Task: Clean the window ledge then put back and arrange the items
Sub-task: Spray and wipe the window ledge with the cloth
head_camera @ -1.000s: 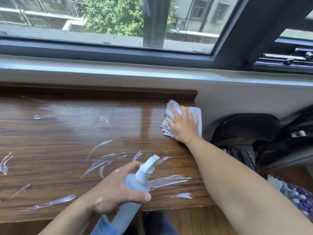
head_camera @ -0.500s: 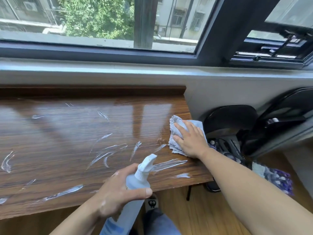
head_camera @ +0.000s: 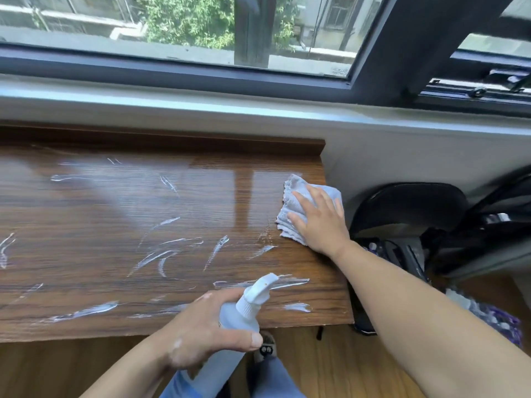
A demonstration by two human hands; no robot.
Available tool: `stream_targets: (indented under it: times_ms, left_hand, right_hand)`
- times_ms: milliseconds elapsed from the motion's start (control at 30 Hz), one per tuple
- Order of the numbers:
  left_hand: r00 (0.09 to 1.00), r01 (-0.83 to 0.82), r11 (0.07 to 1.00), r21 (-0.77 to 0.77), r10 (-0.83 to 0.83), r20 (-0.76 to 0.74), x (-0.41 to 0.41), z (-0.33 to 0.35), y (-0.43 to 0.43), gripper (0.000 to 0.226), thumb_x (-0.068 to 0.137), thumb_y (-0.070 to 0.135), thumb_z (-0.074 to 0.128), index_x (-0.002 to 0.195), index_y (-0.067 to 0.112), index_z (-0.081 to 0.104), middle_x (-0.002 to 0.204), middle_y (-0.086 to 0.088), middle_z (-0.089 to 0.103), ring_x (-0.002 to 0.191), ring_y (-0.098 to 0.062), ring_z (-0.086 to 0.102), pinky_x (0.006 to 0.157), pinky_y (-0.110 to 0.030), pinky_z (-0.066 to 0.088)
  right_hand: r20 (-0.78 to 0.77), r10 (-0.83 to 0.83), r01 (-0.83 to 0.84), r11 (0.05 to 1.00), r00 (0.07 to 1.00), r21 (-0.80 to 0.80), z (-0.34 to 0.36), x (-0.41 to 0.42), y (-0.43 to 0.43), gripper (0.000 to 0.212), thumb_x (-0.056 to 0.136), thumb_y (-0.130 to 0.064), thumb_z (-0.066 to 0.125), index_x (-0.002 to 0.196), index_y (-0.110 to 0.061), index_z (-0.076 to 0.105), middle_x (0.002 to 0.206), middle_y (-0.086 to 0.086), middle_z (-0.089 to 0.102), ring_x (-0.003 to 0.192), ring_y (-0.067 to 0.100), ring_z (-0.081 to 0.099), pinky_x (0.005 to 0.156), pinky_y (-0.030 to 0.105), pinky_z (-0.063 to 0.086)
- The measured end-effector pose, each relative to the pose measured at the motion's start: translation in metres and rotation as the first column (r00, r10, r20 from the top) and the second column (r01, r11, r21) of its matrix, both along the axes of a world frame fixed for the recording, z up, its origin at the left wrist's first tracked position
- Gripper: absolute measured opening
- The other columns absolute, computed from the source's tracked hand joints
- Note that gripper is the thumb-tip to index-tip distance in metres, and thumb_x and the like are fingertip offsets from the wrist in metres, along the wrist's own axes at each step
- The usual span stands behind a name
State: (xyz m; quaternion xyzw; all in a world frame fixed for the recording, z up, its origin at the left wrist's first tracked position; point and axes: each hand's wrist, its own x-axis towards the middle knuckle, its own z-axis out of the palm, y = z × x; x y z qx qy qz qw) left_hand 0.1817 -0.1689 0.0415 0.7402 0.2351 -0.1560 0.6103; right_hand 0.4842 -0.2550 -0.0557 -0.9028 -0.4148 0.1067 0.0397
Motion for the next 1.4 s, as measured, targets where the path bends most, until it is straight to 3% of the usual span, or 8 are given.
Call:
stream_targets:
  times_ms: [167,367,567,700,800,1167,1267,1400]
  left_hand:
    - [0.999,-0.047,0.999,0.0,0.047,-0.024,0.015,0.0,-0.02,0.065,0.053,0.062,0.074,0.11,0.031,0.069,0.105,0.005,0.07,0.09,-0.003,0.061,0.08,-0.013,0.043]
    - [0.999,-0.048,0.996,-0.075,0.047,-0.017,0.009,0.006,-0.034,0.035,0.056,0.05,0.079,0.089,0.045,0.071,0.08,0.014,0.064,0.073,0.001,0.053,0.071,-0.018,0.042]
    - [0.994,-0.099,0.992,-0.084,0.095,-0.046,-0.008,0.012,-0.025,0.053,0.053,0.056,0.078,0.106,0.054,0.069,0.095,0.018,0.073,0.085,0.001,0.063,0.082,-0.02,0.047]
    - [0.99,-0.133,0.989,-0.062,0.13,-0.052,-0.02,0.009,-0.015,0.055,0.054,0.06,0.08,0.107,0.048,0.07,0.098,0.013,0.074,0.087,-0.005,0.065,0.088,-0.035,0.048]
    - [0.991,-0.133,0.989,-0.061,0.13,-0.041,-0.022,0.007,-0.011,0.058,0.055,0.057,0.079,0.11,0.048,0.069,0.099,0.014,0.074,0.087,-0.004,0.065,0.087,-0.032,0.048]
    - [0.993,-0.115,0.993,-0.029,0.115,-0.021,-0.016,0.002,-0.01,0.064,0.052,0.063,0.075,0.114,0.064,0.06,0.109,0.028,0.07,0.101,0.004,0.063,0.085,-0.014,0.044]
    - [0.993,-0.115,0.993,-0.039,0.114,-0.022,-0.015,-0.001,-0.011,0.061,0.053,0.061,0.078,0.113,0.053,0.067,0.099,0.016,0.073,0.087,-0.002,0.062,0.083,-0.024,0.047]
    - [0.995,-0.1,0.994,-0.053,0.099,-0.014,-0.017,-0.001,-0.009,0.066,0.054,0.059,0.078,0.118,0.05,0.067,0.101,0.015,0.073,0.094,-0.008,0.064,0.091,-0.031,0.048]
  right_hand:
    - [-0.014,0.001,-0.001,1.0,1.0,0.026,-0.002,0.031,0.031,0.059,0.097,-0.067,0.034,0.151,-0.044,0.031,0.165,-0.005,0.016,0.152,0.016,0.008,0.121,0.052,0.01]
    - [-0.022,0.032,-0.031,0.999,0.999,0.031,-0.001,0.033,0.027,0.059,0.096,-0.069,0.034,0.15,-0.045,0.03,0.165,-0.003,0.017,0.152,0.019,0.01,0.118,0.055,0.017]
    - [-0.05,0.125,-0.124,0.992,0.991,0.02,-0.001,-0.005,-0.027,0.058,0.095,-0.067,0.03,0.148,-0.044,0.031,0.164,-0.003,0.015,0.151,0.02,0.011,0.118,0.056,0.017]
    - [0.041,0.14,-0.143,0.986,0.989,0.089,-0.009,-0.061,-0.091,0.059,0.094,-0.065,0.032,0.146,-0.037,0.042,0.16,0.001,0.027,0.148,0.022,0.021,0.114,0.053,0.024]
    - [0.104,0.116,-0.128,0.986,0.988,0.11,-0.016,-0.088,-0.113,0.055,0.095,-0.062,0.038,0.142,-0.034,0.047,0.158,0.002,0.032,0.146,0.024,0.029,0.112,0.054,0.026]
    - [-0.054,-0.116,0.117,0.993,0.992,0.028,-0.003,0.003,0.018,0.055,0.099,-0.062,0.037,0.149,-0.041,0.036,0.163,-0.003,0.018,0.151,0.016,0.009,0.12,0.054,0.014]
    - [-0.052,-0.067,0.07,0.997,0.996,0.042,-0.003,-0.005,0.004,0.054,0.098,-0.062,0.034,0.148,-0.04,0.037,0.163,-0.003,0.018,0.151,0.017,0.01,0.12,0.054,0.014]
    - [0.044,0.049,-0.053,0.994,0.998,0.095,-0.009,-0.065,-0.078,0.055,0.096,-0.062,0.03,0.143,-0.037,0.044,0.159,-0.001,0.027,0.148,0.019,0.021,0.115,0.049,0.017]
